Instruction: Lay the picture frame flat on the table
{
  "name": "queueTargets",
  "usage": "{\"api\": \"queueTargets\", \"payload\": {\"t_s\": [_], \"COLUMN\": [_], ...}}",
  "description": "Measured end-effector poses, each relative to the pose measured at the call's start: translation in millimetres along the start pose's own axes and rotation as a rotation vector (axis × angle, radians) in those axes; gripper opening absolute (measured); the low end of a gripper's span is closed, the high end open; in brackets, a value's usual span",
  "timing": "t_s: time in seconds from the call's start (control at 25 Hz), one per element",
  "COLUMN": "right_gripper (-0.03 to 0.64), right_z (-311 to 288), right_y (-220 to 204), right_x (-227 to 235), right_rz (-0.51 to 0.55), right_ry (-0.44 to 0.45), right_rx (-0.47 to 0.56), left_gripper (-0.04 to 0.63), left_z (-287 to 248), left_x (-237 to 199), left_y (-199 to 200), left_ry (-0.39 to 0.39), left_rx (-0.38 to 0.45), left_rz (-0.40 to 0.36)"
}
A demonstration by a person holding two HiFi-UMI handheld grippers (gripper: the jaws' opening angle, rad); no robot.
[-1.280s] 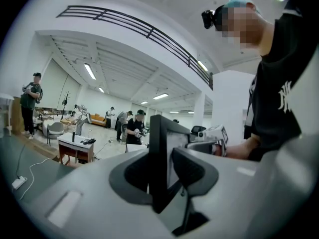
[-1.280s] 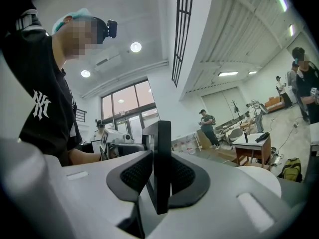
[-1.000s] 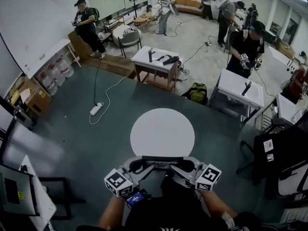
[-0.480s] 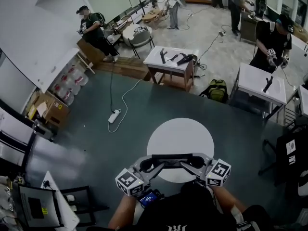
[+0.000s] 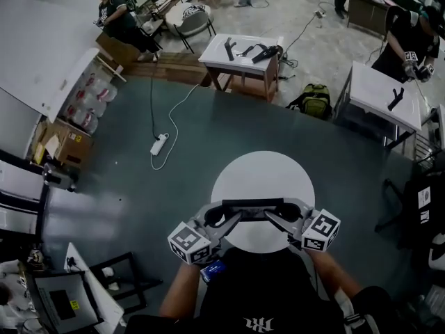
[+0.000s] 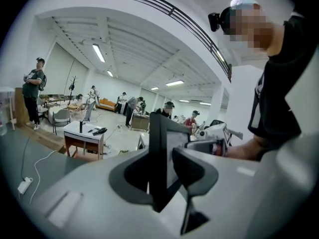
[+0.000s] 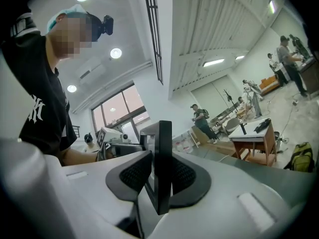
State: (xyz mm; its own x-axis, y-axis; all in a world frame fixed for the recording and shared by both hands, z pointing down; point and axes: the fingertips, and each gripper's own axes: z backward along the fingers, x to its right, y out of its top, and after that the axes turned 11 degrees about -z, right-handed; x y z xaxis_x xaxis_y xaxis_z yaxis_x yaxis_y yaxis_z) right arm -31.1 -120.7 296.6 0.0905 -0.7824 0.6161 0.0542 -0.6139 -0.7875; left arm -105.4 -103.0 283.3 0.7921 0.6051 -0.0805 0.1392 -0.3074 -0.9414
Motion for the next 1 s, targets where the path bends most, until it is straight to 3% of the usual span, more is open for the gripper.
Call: {"api": "queueTargets", "payload": {"t_s": [0.32, 0.52, 0.76, 1.0], "right_gripper": [0.107, 0.117, 0.140, 0.150], "right_z": [-33.5, -43.2, -42.0, -37.2], "right_y": [-18.7, -42.1, -83.8, -145.0], "right_x": [60.1, 108.6, 174.8, 211.9], "right_rz": [-0.073, -0.163, -0.266, -0.358], "right_ry": [-0.159, -0.309, -0.467, -0.576], "right_rx": [0.003, 0.038, 0.048, 0.022], "left_gripper": [0.129, 0.137, 0.141, 0.146], "left_z": [-34.6, -70.7, -118.2, -140.1], "left_x": [-56.4, -87.3, -108.4, -107.9], "left_y": [-42.6, -81.4, -140.2, -208.8], "left_ry": [-0.101, -0.186, -0.234, -0.273], "left_rx": [-0.045, -0.123, -0.229, -0.326], "left_rz": [0.062, 0.093, 0.132, 0.175]}}
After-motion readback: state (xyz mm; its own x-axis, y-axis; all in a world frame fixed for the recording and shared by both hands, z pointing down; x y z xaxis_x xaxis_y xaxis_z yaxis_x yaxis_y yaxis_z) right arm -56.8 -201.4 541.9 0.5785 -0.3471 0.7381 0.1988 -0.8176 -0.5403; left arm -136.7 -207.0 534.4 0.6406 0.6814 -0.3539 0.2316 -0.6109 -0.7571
